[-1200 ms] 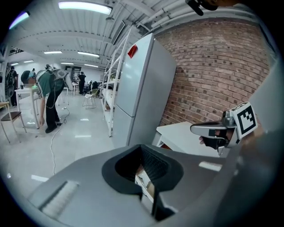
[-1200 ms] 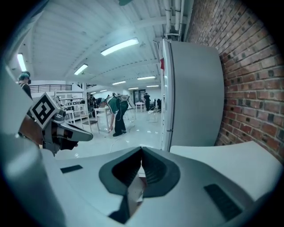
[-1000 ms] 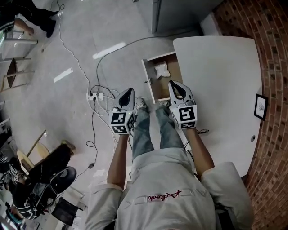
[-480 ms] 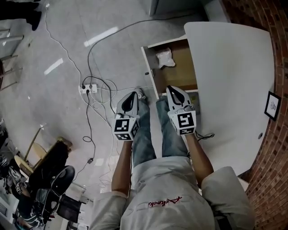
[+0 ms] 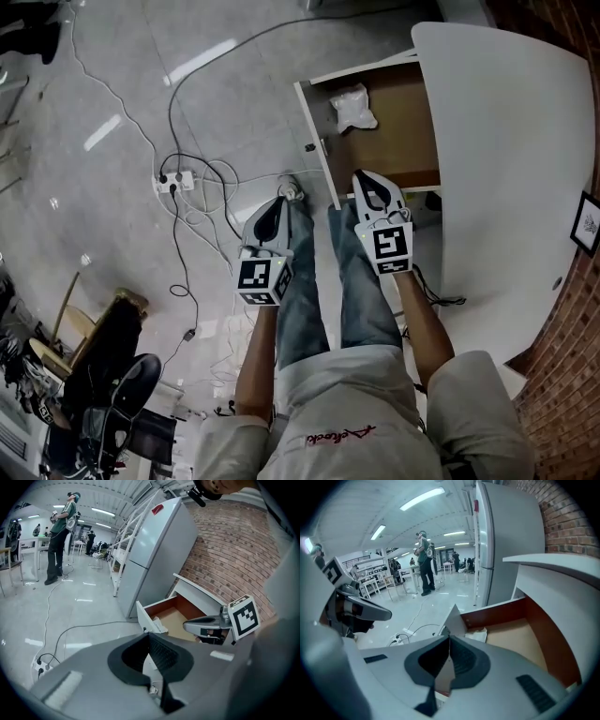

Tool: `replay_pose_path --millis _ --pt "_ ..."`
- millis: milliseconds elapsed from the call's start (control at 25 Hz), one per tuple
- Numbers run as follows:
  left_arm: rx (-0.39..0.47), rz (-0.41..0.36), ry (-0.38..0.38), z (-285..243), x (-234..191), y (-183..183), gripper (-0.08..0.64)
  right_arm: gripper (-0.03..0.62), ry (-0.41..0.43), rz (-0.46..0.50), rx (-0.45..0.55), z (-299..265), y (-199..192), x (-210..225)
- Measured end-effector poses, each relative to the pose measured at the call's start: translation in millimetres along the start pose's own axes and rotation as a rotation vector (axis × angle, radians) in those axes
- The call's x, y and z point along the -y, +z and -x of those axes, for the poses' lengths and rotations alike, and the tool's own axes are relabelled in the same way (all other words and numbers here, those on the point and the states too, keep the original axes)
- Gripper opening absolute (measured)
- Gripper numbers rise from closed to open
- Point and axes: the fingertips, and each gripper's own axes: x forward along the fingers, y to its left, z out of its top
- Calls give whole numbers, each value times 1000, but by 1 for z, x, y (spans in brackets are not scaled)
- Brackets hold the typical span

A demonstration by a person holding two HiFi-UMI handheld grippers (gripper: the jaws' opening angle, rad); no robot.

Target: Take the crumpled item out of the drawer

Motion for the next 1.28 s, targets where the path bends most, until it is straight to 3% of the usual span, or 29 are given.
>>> replay_pose_path --millis 240,480,800,960,1040,1280 --pt "-6 -4 -23 -11 -7 -11 9 12 -30 125 -74 -33 -10 11" --pt "-11 12 -23 -12 -11 -17 9 12 -60 372 -214 -64 -22 29" --pt "-19 19 -21 -13 -13 -20 9 14 -20 681 -369 -93 -47 35" --pt "-24 19 -20 -13 -13 -22 9 17 28 720 -452 -106 -61 41" --pt "-25 23 -19 -14 -13 -22 9 119 36 709 -492 -111 -66 46" --pt "-33 28 -19 -14 -13 -25 9 126 9 774 -541 -129 -76 61"
